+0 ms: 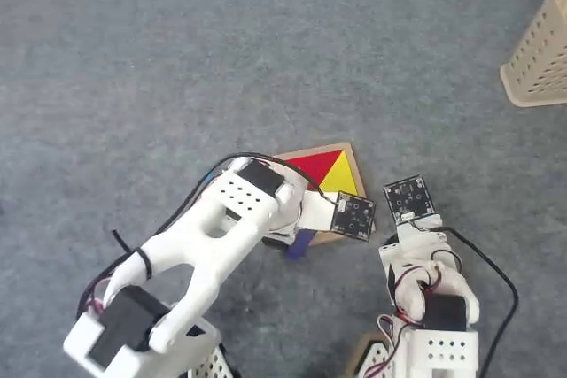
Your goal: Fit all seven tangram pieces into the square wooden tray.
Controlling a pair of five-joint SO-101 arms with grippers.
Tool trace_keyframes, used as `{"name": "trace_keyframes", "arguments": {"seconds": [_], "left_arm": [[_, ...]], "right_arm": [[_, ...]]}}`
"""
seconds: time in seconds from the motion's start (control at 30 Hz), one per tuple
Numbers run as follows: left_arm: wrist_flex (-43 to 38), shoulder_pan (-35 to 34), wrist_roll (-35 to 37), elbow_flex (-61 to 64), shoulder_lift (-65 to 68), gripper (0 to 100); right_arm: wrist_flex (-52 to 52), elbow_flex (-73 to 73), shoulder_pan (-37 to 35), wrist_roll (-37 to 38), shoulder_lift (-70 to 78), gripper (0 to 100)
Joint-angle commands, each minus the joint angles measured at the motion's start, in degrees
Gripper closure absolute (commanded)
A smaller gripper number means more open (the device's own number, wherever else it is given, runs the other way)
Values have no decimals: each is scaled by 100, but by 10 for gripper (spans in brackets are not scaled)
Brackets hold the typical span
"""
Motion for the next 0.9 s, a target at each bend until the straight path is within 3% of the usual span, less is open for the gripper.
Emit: {"name": "trace_keyframes", "arguments": {"seconds": [0.0, 0.2, 0.37, 0.47, 0.53, 0.73, 0.87], "left_arm": [[-79, -185, -35, -136, -273, 764], [703, -580, 79, -488, -343, 780], [1644, -668, 2110, -1859, -343, 862], [2022, -554, 2796, -1956, -334, 937], [1943, -448, 3068, -1508, -334, 997], [668, -343, 3103, 66, -334, 988], [352, -343, 3103, 400, -343, 989]], "right_arm": [[31, 88, 57, 62, 48, 992], [31, 88, 57, 62, 48, 992], [31, 88, 57, 62, 48, 992], [31, 88, 57, 62, 48, 992], [31, 88, 57, 62, 48, 992], [31, 88, 57, 62, 48, 992], [31, 88, 57, 62, 48, 992]]}}
